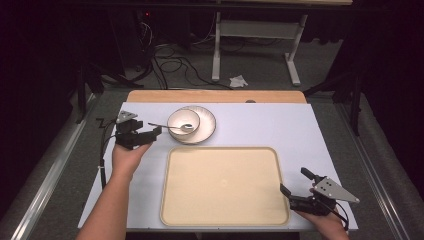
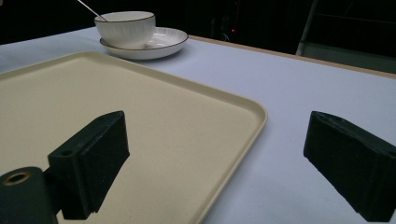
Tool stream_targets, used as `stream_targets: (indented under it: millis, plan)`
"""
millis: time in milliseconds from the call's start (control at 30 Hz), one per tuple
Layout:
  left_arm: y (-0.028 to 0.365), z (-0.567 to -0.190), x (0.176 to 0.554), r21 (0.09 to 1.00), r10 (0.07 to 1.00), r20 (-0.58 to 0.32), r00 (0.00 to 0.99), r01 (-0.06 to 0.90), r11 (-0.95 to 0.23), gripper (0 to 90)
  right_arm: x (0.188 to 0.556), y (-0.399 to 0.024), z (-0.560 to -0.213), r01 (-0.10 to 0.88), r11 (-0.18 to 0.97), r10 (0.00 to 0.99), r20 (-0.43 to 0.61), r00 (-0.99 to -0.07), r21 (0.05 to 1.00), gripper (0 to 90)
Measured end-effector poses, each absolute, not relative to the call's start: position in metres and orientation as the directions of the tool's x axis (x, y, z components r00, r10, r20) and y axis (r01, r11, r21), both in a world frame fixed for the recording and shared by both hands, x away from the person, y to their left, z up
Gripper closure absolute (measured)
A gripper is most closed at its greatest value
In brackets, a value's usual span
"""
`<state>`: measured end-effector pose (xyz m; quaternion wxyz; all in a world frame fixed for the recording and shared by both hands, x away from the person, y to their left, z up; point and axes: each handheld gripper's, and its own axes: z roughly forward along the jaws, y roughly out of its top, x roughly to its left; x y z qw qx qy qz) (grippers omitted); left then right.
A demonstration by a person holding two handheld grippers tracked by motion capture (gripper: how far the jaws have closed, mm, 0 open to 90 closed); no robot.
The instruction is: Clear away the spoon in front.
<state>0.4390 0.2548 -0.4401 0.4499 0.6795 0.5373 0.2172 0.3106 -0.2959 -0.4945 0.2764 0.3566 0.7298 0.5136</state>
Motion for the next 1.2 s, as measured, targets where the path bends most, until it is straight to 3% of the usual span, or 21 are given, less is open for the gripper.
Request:
stream_targets:
  millis: [467,600,1033,1067,1200]
  plan:
    - [0.259,-0.437,0.455,0.819,0.931,-0.217,0.293,0.574,0.01,31.3,0.311,-0.296,-0.496,0.238,0.213,0.808,-0.034,-0.589,0.947,7.5]
    - [0.262,-0.438,0.455,0.81,0.923,-0.234,0.305,0.587,0.011,40.8,0.311,-0.296,-0.496,0.24,0.211,0.81,-0.032,-0.586,0.948,7.5]
    - [0.263,-0.439,0.458,0.774,0.915,-0.285,0.286,0.632,0.044,59.1,0.311,-0.296,-0.496,0.242,0.213,0.811,-0.033,-0.584,0.947,7.5]
    - [0.264,-0.438,0.458,0.773,0.914,-0.295,0.279,0.632,0.057,63.9,0.311,-0.296,-0.496,0.243,0.212,0.813,-0.033,-0.582,0.946,7.5]
    - [0.264,-0.438,0.459,0.765,0.915,-0.298,0.274,0.642,0.057,67.2,0.311,-0.296,-0.496,0.245,0.212,0.813,-0.032,-0.581,0.946,7.5]
